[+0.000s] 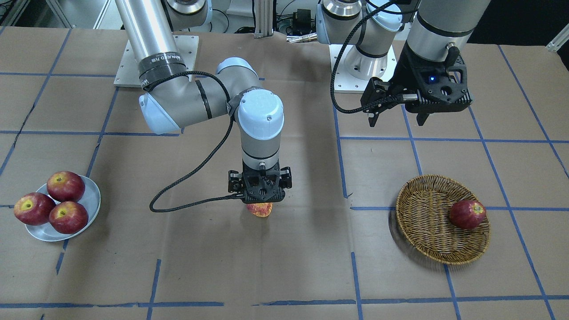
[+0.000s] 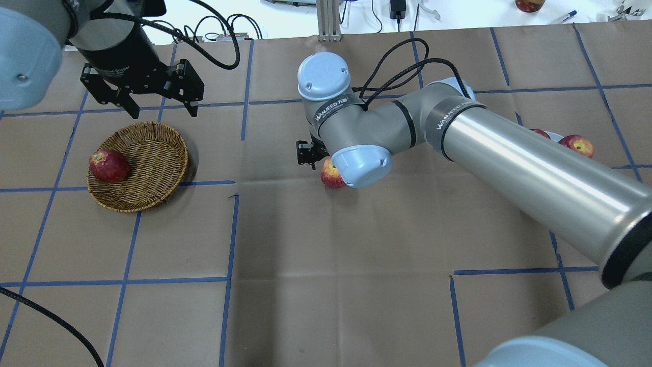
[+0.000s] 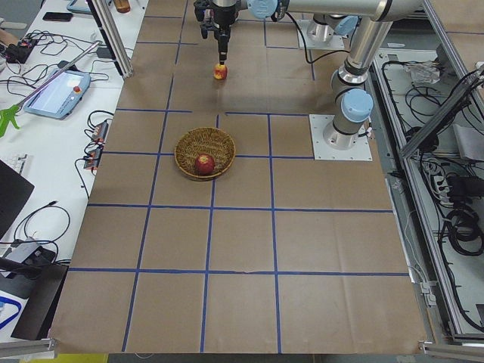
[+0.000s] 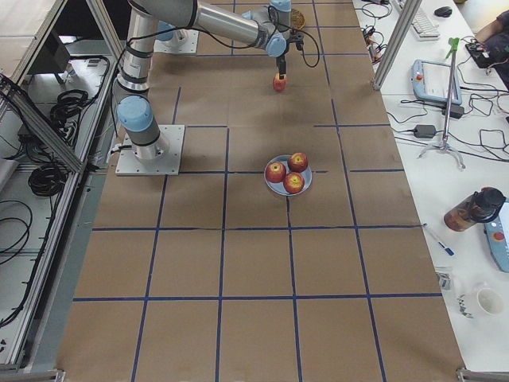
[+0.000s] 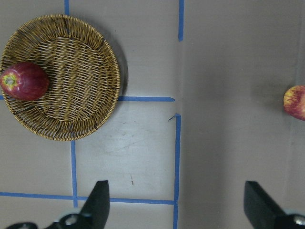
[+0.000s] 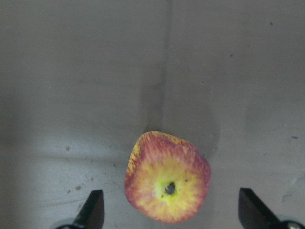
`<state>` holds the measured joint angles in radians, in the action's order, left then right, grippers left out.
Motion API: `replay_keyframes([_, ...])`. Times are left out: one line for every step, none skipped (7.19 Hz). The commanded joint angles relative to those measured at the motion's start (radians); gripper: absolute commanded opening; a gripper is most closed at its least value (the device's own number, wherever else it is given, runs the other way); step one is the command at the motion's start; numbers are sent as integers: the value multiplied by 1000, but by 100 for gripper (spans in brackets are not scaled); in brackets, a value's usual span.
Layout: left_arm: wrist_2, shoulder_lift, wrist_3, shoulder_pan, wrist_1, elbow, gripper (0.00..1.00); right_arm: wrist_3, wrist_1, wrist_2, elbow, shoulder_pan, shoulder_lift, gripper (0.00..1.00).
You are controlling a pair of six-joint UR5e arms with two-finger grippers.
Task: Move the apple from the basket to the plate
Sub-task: 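Reach the right gripper to the apple on the table and grasp it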
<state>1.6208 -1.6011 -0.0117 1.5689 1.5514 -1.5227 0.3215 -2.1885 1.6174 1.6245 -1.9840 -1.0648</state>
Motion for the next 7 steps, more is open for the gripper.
replay_keyframes([-1, -6, 7, -1, -2, -1, 99, -33, -80, 1, 20, -1, 61, 100])
replay_keyframes([-1, -16, 9, -3, -2, 1, 99, -39, -112, -1, 46, -1, 63, 100])
replay_keyframes([-2, -17, 9, -3, -4, 1, 99, -45, -116, -1, 51, 2, 60, 100])
replay_keyframes([-1, -17, 9, -3, -4, 4, 99, -47, -114, -1, 49, 4, 60, 95])
replay_keyframes([4, -17, 9, -3, -4, 12, 99, -47, -114, 1, 48, 4, 62, 87])
replay_keyframes([58, -22, 7, -3, -4, 15, 99, -47, -112, 1, 46, 4, 60, 73])
replay_keyframes([86, -22, 7, -3, -4, 24, 99, -51, -112, 1, 45, 5, 60, 64])
